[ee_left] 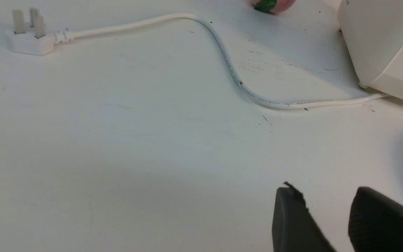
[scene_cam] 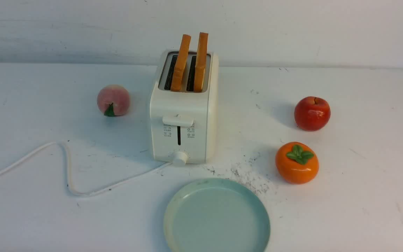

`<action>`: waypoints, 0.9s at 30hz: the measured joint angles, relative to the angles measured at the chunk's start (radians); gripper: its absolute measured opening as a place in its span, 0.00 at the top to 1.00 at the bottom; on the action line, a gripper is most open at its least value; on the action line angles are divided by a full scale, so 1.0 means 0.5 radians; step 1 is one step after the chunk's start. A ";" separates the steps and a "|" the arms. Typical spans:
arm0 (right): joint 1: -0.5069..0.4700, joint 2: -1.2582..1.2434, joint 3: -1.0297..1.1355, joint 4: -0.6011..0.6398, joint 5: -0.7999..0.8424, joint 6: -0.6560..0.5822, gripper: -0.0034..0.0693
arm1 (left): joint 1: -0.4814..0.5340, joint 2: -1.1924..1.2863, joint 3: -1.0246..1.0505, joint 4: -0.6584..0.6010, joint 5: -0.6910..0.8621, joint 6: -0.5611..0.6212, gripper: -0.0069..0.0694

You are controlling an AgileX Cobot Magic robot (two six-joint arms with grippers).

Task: Take toasted bread from bread machine on white table place on plate.
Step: 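Reach for a toast slice standing in the toaster with the left gripper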

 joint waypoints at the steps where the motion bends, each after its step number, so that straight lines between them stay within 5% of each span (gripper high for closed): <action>1: 0.000 0.000 0.000 0.000 0.000 0.000 0.62 | 0.000 0.000 0.000 0.000 0.000 0.000 0.60; 22: 0.000 0.000 0.000 0.000 0.000 0.000 0.62 | 0.000 0.000 0.000 0.018 -0.006 0.000 0.60; 27: 0.000 0.000 0.000 0.000 0.000 0.000 0.62 | 0.000 0.000 0.000 -0.034 -0.332 -0.066 0.60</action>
